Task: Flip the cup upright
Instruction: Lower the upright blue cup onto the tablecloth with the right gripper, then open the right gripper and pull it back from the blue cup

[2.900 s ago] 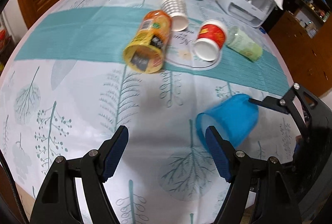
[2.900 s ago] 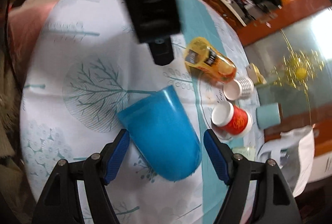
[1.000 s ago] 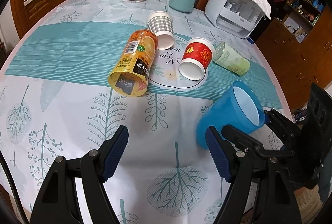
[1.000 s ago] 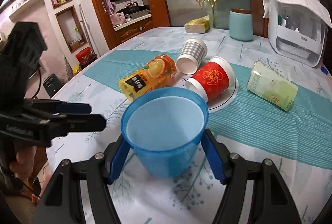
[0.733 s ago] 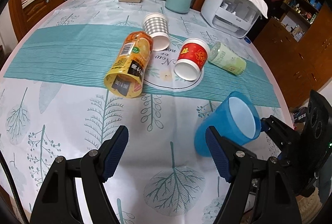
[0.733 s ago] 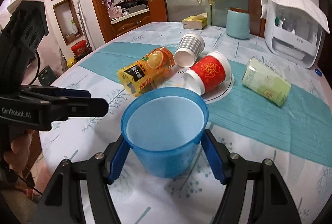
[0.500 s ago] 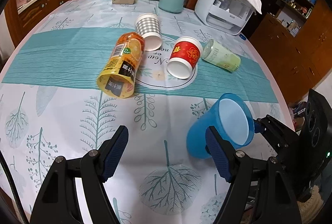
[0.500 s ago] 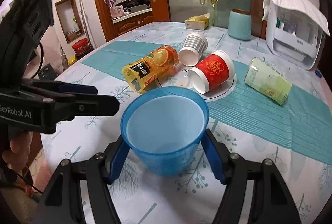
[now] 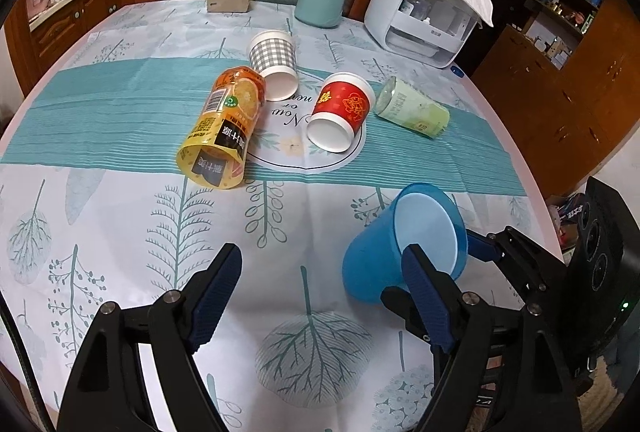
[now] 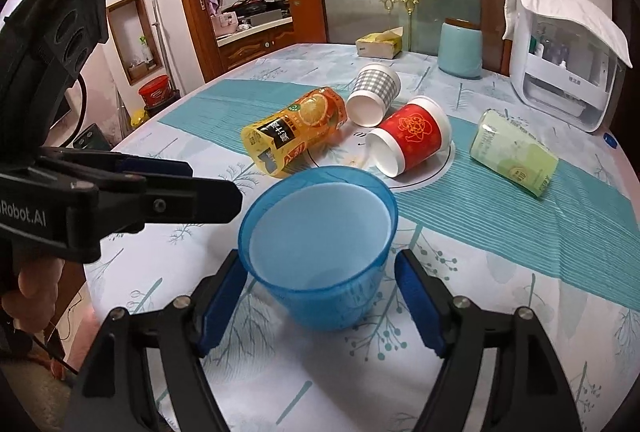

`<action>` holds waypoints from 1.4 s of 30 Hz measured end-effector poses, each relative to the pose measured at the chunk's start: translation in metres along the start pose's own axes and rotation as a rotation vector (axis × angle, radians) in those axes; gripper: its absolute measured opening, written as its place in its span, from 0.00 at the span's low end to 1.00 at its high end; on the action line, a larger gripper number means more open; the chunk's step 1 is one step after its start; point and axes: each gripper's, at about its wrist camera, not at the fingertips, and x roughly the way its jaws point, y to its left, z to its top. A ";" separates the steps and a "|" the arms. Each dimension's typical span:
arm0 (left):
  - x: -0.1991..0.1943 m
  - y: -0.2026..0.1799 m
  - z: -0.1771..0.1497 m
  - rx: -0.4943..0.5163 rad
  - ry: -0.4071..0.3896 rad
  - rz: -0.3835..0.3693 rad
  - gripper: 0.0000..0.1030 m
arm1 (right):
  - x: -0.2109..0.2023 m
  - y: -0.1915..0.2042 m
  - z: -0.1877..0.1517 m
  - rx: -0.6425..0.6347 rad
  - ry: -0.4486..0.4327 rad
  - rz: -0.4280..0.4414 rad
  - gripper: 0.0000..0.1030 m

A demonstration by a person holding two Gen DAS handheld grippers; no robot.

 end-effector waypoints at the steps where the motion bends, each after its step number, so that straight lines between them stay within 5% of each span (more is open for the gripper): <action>1: -0.001 -0.002 -0.001 0.006 -0.003 0.005 0.79 | -0.001 0.000 -0.001 0.006 0.000 0.002 0.74; 10: -0.007 -0.012 -0.015 0.034 -0.002 0.039 0.84 | -0.015 -0.004 -0.013 0.084 0.001 -0.006 0.83; 31: -0.049 -0.031 -0.051 0.077 -0.065 0.124 0.95 | -0.068 -0.012 -0.046 0.303 0.046 -0.156 0.83; 42: -0.085 -0.049 -0.044 0.093 -0.130 0.189 0.96 | -0.122 -0.004 -0.028 0.343 -0.058 -0.208 0.84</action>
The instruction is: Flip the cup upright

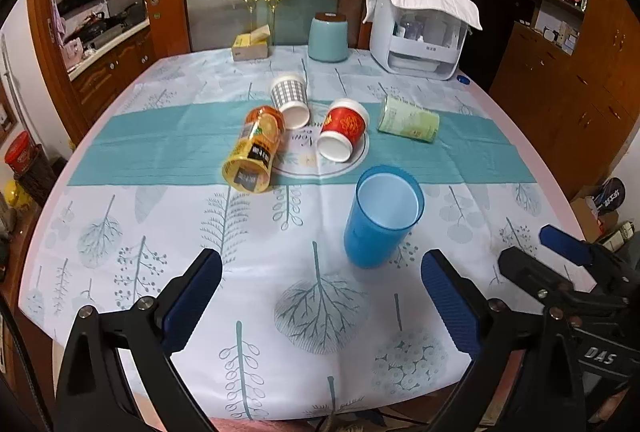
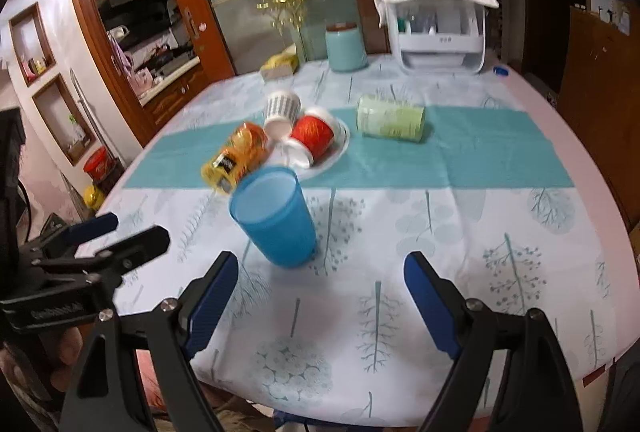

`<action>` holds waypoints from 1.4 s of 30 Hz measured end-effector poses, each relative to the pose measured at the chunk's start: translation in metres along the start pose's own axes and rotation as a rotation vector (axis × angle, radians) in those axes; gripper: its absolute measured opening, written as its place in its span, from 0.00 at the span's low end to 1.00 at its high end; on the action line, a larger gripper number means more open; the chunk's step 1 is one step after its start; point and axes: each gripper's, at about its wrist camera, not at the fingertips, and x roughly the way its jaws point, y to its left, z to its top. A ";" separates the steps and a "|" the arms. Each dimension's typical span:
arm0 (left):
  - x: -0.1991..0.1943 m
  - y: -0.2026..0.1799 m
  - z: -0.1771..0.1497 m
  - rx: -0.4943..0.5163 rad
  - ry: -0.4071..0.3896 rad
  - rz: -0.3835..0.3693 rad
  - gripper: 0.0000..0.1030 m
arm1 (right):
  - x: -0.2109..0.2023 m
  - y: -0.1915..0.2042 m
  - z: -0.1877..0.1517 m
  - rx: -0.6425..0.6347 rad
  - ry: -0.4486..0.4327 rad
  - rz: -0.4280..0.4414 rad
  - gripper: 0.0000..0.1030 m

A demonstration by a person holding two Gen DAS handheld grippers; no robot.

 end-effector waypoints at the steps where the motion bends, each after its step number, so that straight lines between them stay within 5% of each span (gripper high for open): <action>1: -0.002 -0.001 0.001 0.002 -0.003 0.007 0.96 | -0.004 0.001 0.002 0.000 -0.011 -0.001 0.86; 16: -0.016 -0.006 0.016 -0.003 -0.046 0.024 0.97 | -0.023 0.017 0.019 -0.054 -0.094 -0.038 0.89; 42: -0.015 -0.007 0.031 0.002 -0.055 0.102 0.97 | -0.015 0.017 0.031 -0.034 -0.067 -0.046 0.89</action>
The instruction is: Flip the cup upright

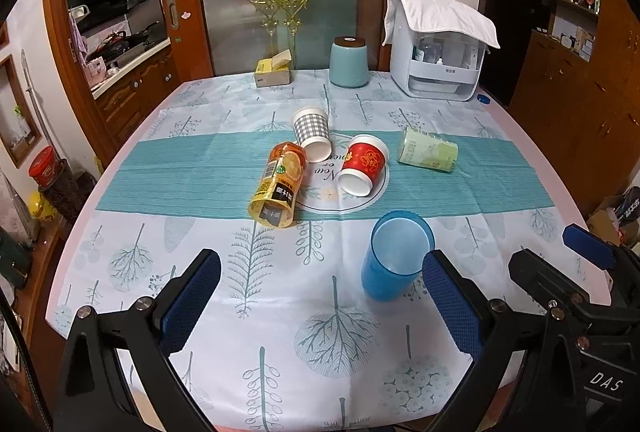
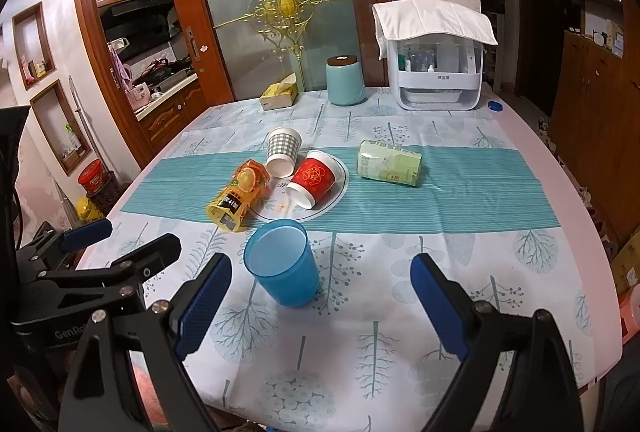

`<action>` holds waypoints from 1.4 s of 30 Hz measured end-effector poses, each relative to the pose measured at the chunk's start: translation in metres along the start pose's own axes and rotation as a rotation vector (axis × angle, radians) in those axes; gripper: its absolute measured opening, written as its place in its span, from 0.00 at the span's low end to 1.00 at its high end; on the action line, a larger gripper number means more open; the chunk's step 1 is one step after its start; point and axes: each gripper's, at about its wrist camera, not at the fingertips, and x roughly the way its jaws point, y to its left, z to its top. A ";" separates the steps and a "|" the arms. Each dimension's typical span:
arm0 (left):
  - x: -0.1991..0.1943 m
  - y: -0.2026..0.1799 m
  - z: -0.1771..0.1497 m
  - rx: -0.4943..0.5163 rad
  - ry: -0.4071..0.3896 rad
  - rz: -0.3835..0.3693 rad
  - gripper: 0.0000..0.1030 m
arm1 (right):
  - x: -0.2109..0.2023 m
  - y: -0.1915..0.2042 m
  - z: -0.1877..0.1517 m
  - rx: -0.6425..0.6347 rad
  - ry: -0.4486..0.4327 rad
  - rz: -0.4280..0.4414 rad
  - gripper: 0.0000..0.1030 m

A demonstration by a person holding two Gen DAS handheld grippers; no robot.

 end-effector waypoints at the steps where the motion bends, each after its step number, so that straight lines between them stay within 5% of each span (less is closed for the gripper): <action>1: 0.000 0.000 0.001 0.001 -0.004 0.005 0.97 | 0.000 0.000 0.001 0.003 0.003 0.000 0.89; 42: 0.001 0.002 0.003 -0.010 0.039 0.018 0.97 | 0.001 0.004 0.003 0.015 0.033 -0.019 0.89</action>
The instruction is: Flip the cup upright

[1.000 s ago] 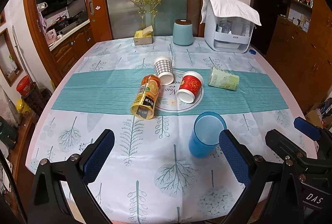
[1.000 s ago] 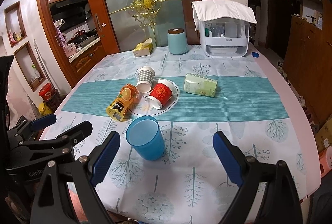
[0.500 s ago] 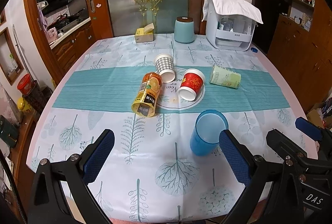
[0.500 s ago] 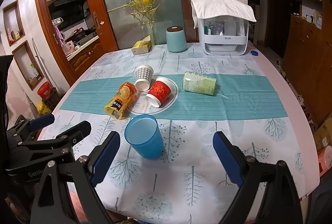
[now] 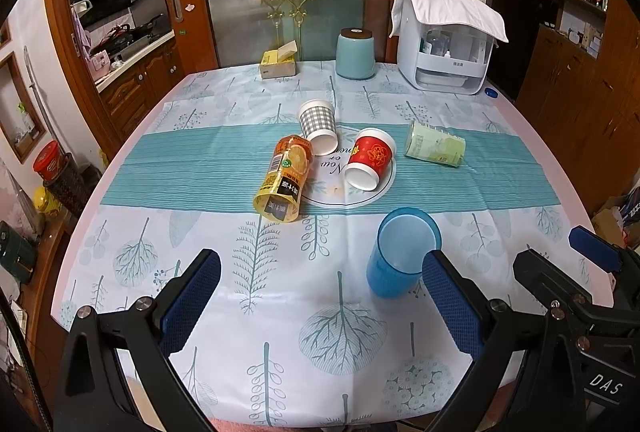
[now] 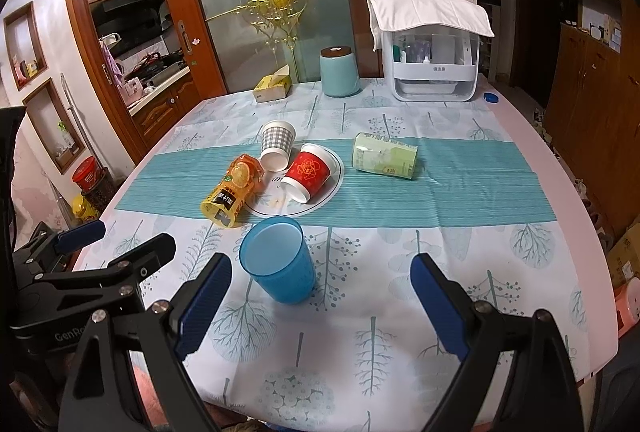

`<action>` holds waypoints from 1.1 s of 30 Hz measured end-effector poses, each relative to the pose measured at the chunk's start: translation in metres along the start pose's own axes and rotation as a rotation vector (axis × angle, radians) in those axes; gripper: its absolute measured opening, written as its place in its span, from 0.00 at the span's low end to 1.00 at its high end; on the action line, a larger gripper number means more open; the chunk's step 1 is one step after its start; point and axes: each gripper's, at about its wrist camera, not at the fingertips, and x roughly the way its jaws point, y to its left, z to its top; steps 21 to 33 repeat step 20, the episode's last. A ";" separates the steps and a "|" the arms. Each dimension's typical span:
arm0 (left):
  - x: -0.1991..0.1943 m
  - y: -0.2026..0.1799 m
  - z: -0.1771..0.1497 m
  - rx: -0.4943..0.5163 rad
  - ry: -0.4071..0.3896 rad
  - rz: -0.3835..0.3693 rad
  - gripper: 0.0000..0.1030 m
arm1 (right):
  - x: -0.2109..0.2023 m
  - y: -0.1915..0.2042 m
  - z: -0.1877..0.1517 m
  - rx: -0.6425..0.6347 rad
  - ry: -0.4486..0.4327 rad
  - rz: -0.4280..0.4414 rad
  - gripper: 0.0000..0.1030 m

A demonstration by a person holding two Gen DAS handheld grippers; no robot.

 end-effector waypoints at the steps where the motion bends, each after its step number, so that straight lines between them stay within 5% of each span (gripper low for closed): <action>1: 0.000 0.000 0.000 0.000 0.000 0.000 0.97 | 0.000 0.000 -0.001 0.000 0.000 0.000 0.89; 33: 0.001 0.002 -0.002 -0.001 0.007 -0.001 0.97 | 0.003 0.001 -0.004 0.004 0.009 0.007 0.89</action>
